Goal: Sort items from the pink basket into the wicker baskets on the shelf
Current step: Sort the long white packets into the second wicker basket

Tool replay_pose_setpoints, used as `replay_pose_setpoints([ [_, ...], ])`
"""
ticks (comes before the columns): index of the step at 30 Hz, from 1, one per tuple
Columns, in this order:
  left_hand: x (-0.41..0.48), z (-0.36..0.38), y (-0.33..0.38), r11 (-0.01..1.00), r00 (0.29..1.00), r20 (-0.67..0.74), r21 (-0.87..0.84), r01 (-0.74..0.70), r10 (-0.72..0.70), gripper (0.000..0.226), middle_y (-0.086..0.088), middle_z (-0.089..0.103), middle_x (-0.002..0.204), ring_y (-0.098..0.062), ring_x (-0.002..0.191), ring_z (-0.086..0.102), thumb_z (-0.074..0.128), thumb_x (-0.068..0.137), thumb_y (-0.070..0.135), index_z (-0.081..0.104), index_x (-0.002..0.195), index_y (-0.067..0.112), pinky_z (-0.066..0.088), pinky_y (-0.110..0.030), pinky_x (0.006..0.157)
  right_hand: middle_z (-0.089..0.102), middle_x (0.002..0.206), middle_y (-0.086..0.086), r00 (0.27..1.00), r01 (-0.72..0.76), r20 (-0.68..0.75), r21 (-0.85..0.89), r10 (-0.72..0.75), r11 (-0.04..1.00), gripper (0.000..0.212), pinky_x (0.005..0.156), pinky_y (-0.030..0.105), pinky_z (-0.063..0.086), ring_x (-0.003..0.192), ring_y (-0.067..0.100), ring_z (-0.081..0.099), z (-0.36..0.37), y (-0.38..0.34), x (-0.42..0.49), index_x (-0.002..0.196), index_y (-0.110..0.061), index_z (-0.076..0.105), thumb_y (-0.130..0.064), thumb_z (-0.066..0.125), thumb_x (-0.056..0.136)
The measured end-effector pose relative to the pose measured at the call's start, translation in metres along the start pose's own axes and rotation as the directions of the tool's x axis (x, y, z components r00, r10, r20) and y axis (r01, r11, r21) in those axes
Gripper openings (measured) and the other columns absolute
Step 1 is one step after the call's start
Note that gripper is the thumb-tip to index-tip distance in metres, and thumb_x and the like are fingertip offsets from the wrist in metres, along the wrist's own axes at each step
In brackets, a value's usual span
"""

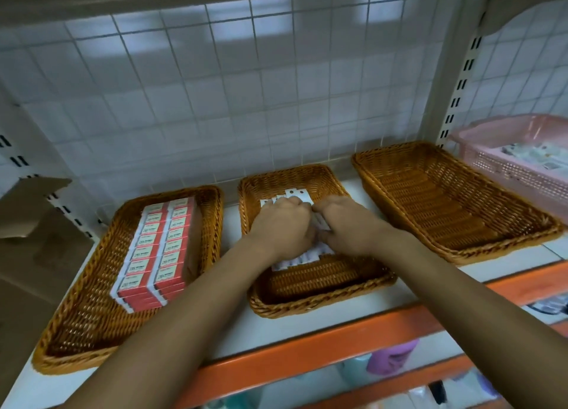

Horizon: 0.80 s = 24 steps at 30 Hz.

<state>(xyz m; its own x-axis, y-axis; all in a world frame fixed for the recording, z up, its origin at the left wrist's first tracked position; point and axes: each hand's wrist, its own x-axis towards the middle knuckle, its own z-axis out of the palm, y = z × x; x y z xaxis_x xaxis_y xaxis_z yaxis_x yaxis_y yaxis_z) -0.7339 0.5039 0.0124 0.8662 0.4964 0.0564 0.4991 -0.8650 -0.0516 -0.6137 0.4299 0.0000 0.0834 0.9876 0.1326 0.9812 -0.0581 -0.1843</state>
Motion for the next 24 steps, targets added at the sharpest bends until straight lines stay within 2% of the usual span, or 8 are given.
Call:
replay_pose_setpoints([
  [3, 0.014, -0.011, 0.021, 0.999, 0.995, -0.092, -0.035, 0.019, -0.022, 0.038, -0.012, 0.055, 0.122, -0.029, 0.113, 0.051, 0.047, 0.093, 0.032, 0.052, 0.122, 0.008, 0.042, -0.037, 0.090, 0.054, 0.118, 0.012, 0.997, -0.035, -0.070, 0.034, 0.037, 0.999, 0.030, 0.096, 0.032, 0.037, 0.114, 0.026, 0.048, -0.016, 0.018, -0.008, 0.115, -0.008, 0.053, -0.019, 0.055, 0.086],
  [5, 0.026, -0.019, 0.040, 0.999, 0.988, -0.154, -0.038, 0.019, -0.024, 0.036, -0.011, 0.054, 0.121, -0.028, 0.112, 0.052, 0.046, 0.094, 0.031, 0.053, 0.121, 0.009, 0.041, -0.034, 0.086, 0.053, 0.119, 0.012, 0.994, -0.048, -0.101, 0.022, 0.049, 0.999, 0.034, 0.097, 0.030, 0.034, 0.117, 0.027, 0.046, -0.031, 0.033, -0.017, 0.119, -0.008, 0.051, -0.017, 0.054, 0.086],
  [9, 0.058, -0.036, 0.087, 0.998, 0.967, -0.254, -0.053, 0.018, -0.031, 0.037, -0.010, 0.055, 0.123, -0.029, 0.112, 0.053, 0.045, 0.093, 0.033, 0.052, 0.122, 0.011, 0.042, -0.035, 0.088, 0.052, 0.122, 0.013, 0.984, -0.067, -0.166, -0.031, 0.061, 0.997, 0.039, 0.100, 0.031, 0.033, 0.118, 0.029, 0.046, -0.063, 0.076, -0.039, 0.124, -0.007, 0.048, -0.015, 0.051, 0.086],
  [15, 0.118, -0.046, 0.176, 0.996, 0.949, -0.313, -0.067, -0.059, 0.035, 0.040, -0.011, 0.056, 0.123, -0.031, 0.113, 0.053, 0.046, 0.094, 0.037, 0.050, 0.124, 0.011, 0.042, -0.036, 0.089, 0.052, 0.127, 0.014, 0.967, -0.190, -0.193, -0.100, 0.168, 0.977, 0.043, 0.102, 0.032, 0.032, 0.121, 0.030, 0.045, -0.101, 0.169, -0.081, 0.127, -0.009, 0.046, -0.019, 0.053, 0.086],
  [20, 0.166, -0.049, 0.247, 0.986, 0.941, -0.318, -0.075, -0.146, 0.116, 0.040, -0.014, 0.056, 0.122, -0.031, 0.112, 0.053, 0.046, 0.094, 0.032, 0.051, 0.126, 0.009, 0.042, -0.036, 0.088, 0.052, 0.131, 0.014, 0.956, -0.264, -0.162, -0.124, 0.243, 0.957, 0.043, 0.099, 0.028, 0.029, 0.123, 0.027, 0.044, -0.126, 0.237, -0.119, 0.128, -0.005, 0.048, -0.021, 0.054, 0.088],
  [24, 0.207, -0.044, 0.294, 0.976, 0.969, -0.209, -0.146, -0.164, 0.132, 0.036, -0.016, 0.059, 0.119, -0.033, 0.111, 0.053, 0.050, 0.092, 0.034, 0.057, 0.116, 0.009, 0.043, -0.035, 0.085, 0.054, 0.127, 0.015, 0.907, -0.420, -0.068, -0.137, 0.415, 0.897, 0.039, 0.093, 0.031, 0.038, 0.118, 0.029, 0.050, -0.136, 0.292, -0.140, 0.122, -0.006, 0.050, -0.025, 0.057, 0.088],
])
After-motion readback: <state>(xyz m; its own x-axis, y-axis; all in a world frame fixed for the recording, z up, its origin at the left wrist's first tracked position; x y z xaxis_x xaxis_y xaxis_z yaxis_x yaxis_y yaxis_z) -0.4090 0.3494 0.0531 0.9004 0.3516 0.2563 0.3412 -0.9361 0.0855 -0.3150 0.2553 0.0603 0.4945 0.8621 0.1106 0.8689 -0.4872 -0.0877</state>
